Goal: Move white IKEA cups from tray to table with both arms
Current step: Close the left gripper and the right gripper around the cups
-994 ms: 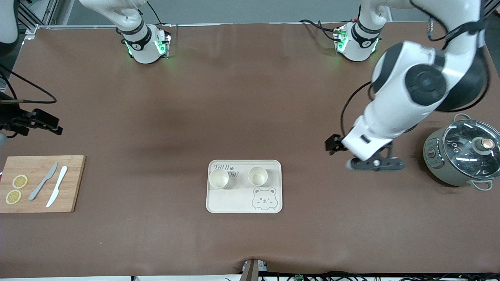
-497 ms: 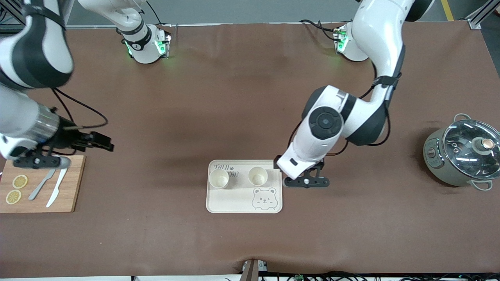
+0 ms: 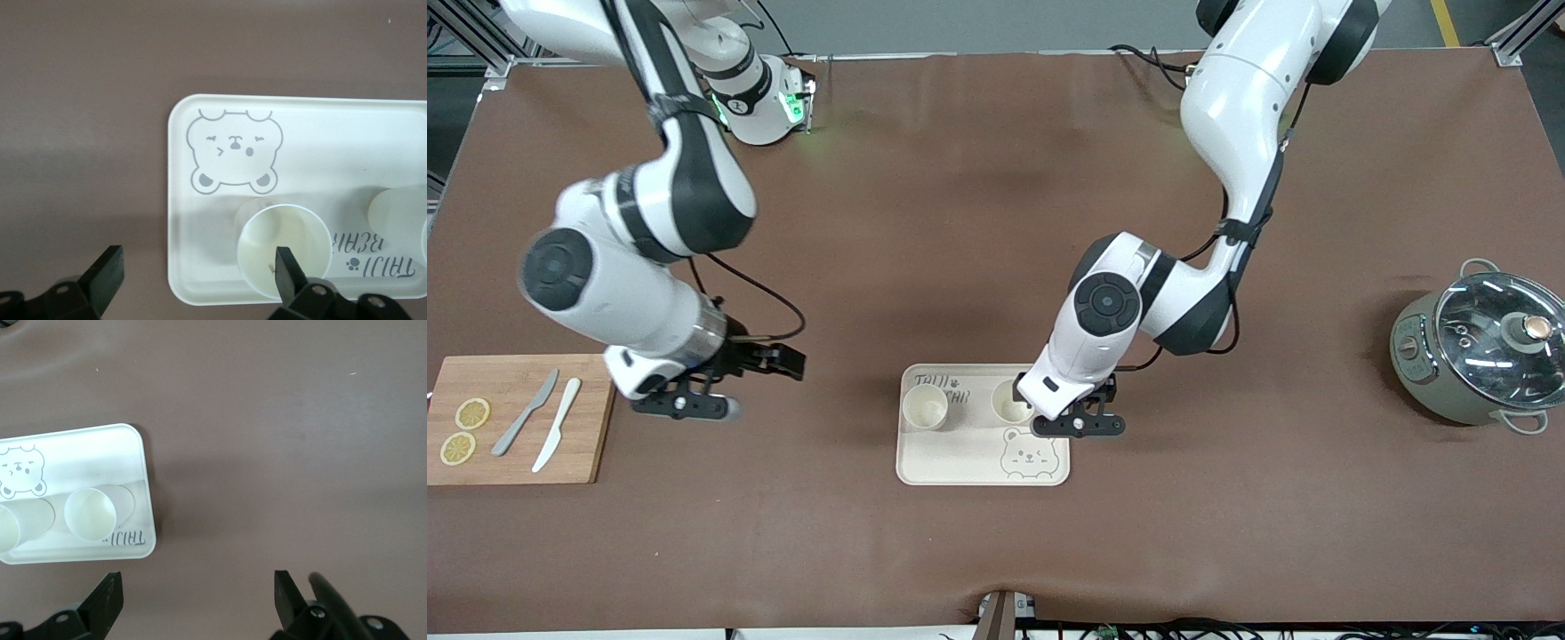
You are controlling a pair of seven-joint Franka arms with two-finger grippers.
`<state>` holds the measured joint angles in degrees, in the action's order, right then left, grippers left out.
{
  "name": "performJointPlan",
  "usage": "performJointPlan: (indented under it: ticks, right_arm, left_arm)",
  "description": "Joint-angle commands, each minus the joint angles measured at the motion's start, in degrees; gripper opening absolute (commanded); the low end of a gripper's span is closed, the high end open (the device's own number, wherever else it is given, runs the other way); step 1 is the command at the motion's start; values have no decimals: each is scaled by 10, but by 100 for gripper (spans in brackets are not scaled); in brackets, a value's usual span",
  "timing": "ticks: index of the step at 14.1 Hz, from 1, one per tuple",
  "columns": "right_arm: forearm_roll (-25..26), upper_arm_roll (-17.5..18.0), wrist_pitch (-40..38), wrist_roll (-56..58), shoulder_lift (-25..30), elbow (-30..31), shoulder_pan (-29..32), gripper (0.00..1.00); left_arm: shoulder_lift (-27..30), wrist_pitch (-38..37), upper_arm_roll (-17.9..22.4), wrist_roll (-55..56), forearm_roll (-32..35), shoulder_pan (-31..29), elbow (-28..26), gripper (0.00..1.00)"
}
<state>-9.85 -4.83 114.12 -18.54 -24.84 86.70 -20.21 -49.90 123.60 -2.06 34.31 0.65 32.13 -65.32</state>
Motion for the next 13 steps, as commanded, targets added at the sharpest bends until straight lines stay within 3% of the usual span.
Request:
performJointPlan:
  ticks: [1,5,13]
  right_arm:
    - [2,-5,35,-53,-44,-17,-36,100]
    - [3,-6,48,-99,-123,-70,-69,100]
    - [1,-5,123,-118,-180,-72,-99,100]
  left_arm:
    - [-21,26,12,28,-5,22,22,100]
    - [-45,67,13,31,-4,35,20,100]
    - [-74,86,10,53,-12,30,13,100]
